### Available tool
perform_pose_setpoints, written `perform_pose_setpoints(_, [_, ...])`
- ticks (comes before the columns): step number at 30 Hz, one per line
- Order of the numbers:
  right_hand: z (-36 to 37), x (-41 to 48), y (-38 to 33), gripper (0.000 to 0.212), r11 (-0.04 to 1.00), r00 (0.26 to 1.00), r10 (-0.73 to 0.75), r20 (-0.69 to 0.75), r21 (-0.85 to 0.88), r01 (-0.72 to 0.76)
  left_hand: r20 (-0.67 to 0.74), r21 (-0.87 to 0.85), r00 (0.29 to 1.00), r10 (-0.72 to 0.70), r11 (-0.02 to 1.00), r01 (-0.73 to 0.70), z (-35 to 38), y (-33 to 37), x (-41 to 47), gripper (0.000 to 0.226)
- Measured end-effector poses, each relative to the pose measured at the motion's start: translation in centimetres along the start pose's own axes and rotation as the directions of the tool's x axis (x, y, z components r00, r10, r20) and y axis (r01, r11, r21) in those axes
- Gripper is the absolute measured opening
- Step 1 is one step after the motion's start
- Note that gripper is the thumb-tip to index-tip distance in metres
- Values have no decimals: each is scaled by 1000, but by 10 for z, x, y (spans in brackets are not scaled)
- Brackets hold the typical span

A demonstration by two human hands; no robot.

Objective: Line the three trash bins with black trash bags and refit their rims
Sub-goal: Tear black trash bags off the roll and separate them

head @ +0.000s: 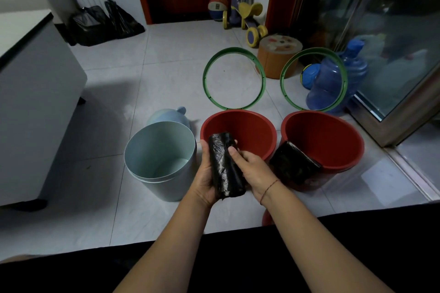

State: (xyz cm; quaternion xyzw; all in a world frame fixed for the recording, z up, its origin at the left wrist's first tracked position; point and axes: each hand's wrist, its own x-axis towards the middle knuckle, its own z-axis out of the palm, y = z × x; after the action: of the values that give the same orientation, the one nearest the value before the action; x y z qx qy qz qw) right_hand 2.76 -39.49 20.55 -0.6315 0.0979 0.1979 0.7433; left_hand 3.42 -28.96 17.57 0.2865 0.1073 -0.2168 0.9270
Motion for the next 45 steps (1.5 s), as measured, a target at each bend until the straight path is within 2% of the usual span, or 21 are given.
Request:
perform_pose_setpoints(4, [-3,2,1,14,996,999,-39,-35,84,41,-7,35,999,-52,998,52,-3,1,2,85])
perform_pose_setpoints(8, [-6,5,1,16,992,994,-91,-56,78,95,8,25,997,-74,997,73,-4,3,4,86])
perform_pose_setpoints(12, [-8,5,-1,21,983,977,-179,-119,24,183,57,-56,995,-86,994,89,1,2,-3,87])
perform_pose_setpoints(20, [-16,11,-19,12,939,931,-312,-191,87,333,154,-243,988,0,969,38,-12,-9,-12,93])
perform_pose_setpoints(23, [-21,14,-21,13,927,920,-343,-191,92,364,206,-312,976,76,950,-8,-14,-7,-19,87])
perform_pose_setpoints(26, [-27,18,-22,12,918,914,-347,-209,123,376,155,-308,974,166,945,-112,-17,-1,-23,88])
perform_pose_setpoints(30, [-47,25,-30,15,910,908,-336,-248,163,382,108,-265,963,245,941,-210,-26,9,-25,74])
perform_pose_setpoints(32, [-58,31,-37,16,917,901,-317,-296,148,371,57,-219,956,288,938,-270,-31,15,-26,67])
perform_pose_setpoints(34, [-69,40,-45,17,911,873,-305,-380,152,384,82,-223,953,292,937,-268,-32,19,-27,69])
perform_pose_setpoints(36, [-76,45,-50,15,882,860,-262,-437,255,397,77,-249,953,294,931,-267,-28,19,-27,68])
perform_pose_setpoints(38, [-77,46,-49,14,846,904,-196,-381,400,352,54,-271,951,304,921,-279,-24,17,-27,63])
perform_pose_setpoints(39, [-74,44,-45,21,853,935,-155,-319,433,289,78,-296,951,301,918,-266,-21,17,-27,60])
perform_pose_setpoints(42, [-58,31,-21,56,935,991,51,-122,355,-4,87,-309,956,280,920,-241,-18,17,-25,55])
perform_pose_setpoints(45, [-36,14,9,78,921,977,190,98,326,-212,43,-252,980,196,951,-179,-20,17,-19,70])
